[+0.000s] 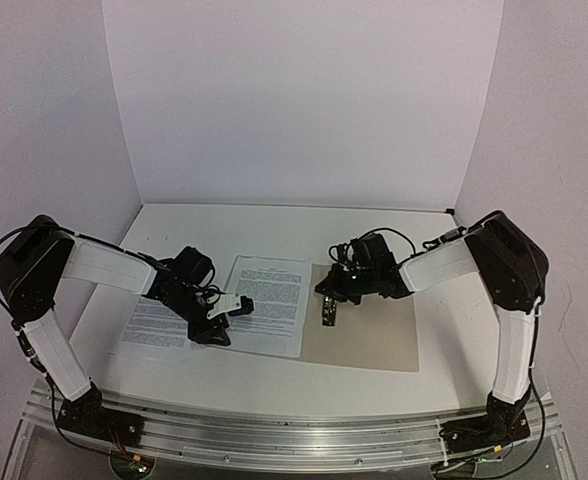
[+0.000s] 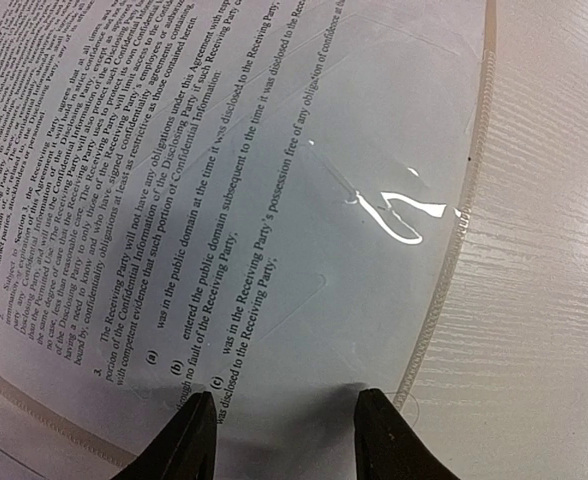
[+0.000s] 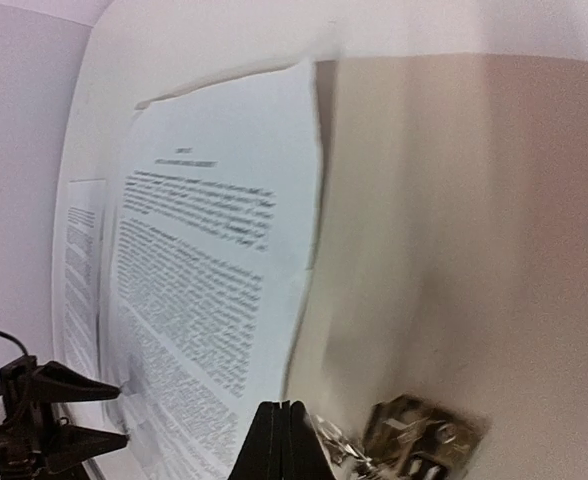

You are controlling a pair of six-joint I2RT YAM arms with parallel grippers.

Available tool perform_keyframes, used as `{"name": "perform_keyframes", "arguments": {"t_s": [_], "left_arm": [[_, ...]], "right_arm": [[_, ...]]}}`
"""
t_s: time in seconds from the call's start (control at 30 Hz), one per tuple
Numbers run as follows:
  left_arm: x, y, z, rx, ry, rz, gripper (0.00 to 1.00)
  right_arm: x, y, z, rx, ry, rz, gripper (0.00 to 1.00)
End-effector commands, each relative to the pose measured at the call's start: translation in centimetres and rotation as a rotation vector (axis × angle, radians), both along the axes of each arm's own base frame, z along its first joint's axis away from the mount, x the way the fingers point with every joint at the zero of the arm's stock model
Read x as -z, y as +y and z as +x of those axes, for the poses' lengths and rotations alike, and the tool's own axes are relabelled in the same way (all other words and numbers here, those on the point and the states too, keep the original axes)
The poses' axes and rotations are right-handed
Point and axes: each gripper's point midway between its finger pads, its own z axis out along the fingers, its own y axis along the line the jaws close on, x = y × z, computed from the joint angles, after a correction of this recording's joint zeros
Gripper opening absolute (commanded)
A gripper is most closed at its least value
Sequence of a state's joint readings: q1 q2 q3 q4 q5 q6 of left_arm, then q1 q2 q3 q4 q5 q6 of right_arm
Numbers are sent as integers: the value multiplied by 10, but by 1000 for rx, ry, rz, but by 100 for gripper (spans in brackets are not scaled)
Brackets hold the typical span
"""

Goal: Put the files into the folder

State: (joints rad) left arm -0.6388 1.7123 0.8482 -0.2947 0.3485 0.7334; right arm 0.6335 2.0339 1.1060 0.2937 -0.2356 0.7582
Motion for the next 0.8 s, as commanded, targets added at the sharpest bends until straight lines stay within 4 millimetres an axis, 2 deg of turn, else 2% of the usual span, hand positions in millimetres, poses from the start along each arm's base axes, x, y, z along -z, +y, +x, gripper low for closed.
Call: {"name": "perform_keyframes", "arguments": {"t_s": [0.0,0.17,0.4,0.57,0.77], "left_arm": [[12,11,-17,25,45,54,47],[11,10,-20,34,57,51,47],[5,7,-23,23,83,33,47],[-13,-5,-26,-24,144,-20,48],[-20,-10,-17,-54,123,-30,49]], "right_arm": [[5,1,18,-22,-21,-15,0],[-12,8,42,-22,-61,17,0],[-9,5,45,-22,-46,11,0],[-34,5,56,-29,-105,-11,0],[-60,2,54,-38,-138,-7,3]]}}
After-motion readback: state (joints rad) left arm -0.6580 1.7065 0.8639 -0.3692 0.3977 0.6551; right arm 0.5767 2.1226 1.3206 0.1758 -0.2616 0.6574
